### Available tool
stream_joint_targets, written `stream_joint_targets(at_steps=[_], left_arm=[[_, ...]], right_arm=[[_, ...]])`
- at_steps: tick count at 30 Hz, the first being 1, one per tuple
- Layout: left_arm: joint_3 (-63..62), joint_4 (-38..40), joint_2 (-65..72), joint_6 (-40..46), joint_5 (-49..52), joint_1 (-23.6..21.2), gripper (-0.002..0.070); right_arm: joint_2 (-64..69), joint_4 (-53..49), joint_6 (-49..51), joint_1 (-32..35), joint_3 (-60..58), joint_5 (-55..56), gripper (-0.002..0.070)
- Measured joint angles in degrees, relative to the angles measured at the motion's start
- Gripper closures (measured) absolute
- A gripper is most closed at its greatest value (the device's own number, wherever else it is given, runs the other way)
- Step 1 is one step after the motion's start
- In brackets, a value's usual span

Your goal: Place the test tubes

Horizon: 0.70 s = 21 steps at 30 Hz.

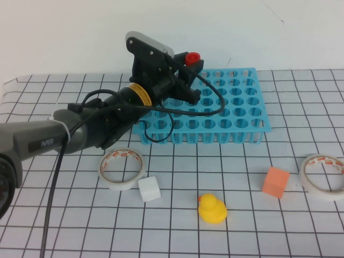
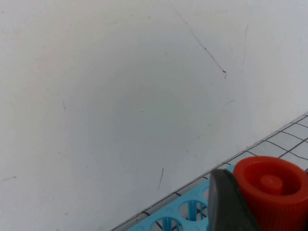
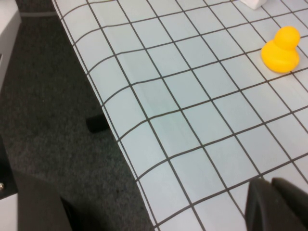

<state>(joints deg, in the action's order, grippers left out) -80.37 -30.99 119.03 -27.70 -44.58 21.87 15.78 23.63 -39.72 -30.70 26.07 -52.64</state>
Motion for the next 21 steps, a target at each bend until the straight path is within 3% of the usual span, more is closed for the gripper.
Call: stream_joint_targets(at_steps=[21], left_arm=[[-0.34,-3.20,0.00,-4.12,2.79,0.00,0.0412]], right_arm=[[0.00,-0.01,0.00,0.00,-0.10,0.00,0.0678]])
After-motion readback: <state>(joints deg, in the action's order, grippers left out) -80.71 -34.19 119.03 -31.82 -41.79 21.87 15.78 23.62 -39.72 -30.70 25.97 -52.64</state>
